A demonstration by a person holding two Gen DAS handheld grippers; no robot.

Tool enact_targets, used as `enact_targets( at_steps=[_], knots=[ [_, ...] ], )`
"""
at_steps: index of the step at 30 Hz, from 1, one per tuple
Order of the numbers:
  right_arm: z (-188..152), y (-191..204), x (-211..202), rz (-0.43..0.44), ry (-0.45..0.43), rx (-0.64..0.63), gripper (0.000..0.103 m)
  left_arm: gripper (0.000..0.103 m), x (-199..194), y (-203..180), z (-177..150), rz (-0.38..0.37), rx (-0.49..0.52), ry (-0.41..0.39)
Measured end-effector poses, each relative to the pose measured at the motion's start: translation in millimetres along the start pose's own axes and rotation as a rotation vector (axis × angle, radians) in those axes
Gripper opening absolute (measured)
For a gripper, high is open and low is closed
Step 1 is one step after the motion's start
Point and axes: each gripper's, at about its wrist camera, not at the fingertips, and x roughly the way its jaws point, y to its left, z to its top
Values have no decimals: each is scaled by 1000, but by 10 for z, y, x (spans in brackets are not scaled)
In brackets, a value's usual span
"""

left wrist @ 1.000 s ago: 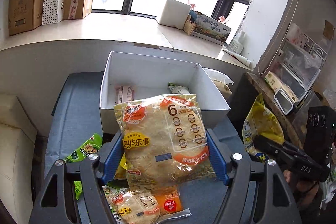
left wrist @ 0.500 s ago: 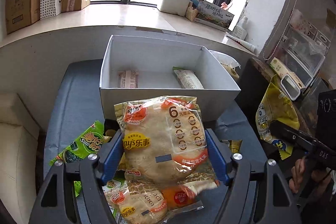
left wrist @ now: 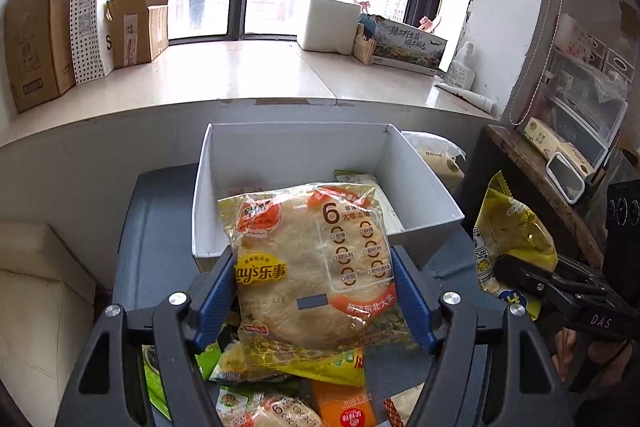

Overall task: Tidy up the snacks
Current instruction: 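Lower the yellow bag and flatbread pack into the white box, open both tools, then grasp the clear jelly cup with the right tool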

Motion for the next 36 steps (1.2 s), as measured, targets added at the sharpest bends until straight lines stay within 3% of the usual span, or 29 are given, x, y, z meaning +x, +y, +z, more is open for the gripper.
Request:
enact_targets(
  at_steps=[9,10,11,12,13,14,19,24,29,36],
  knots=[
    [703,3,568,-89,21,-36,64,78,405,158,620,54,15,-20],
    [754,-1,628,-97,26,-43,65,79,471,193,653,56,7,-8],
    [798,-6,678,-111,26,-52,65,90,534,231,675,55,-1,6],
    [835,-16,718,-126,21,-59,73,99,592,259,688,50,-6,19],
    [869,-26,757,-134,22,-68,94,103,637,279,688,46,-8,26],
    [894,-42,786,-143,21,-68,101,103,671,299,677,53,-8,33],
    [907,-70,734,-125,-15,-45,103,103,711,331,546,79,11,51],
    [854,-46,663,-148,-14,-54,103,103,577,328,495,75,18,38],
    [755,43,364,-112,-75,-73,103,103,220,286,364,52,34,4],
    [331,-40,-189,-42,-113,-46,103,103,-457,236,-255,7,57,-53]
  ],
)
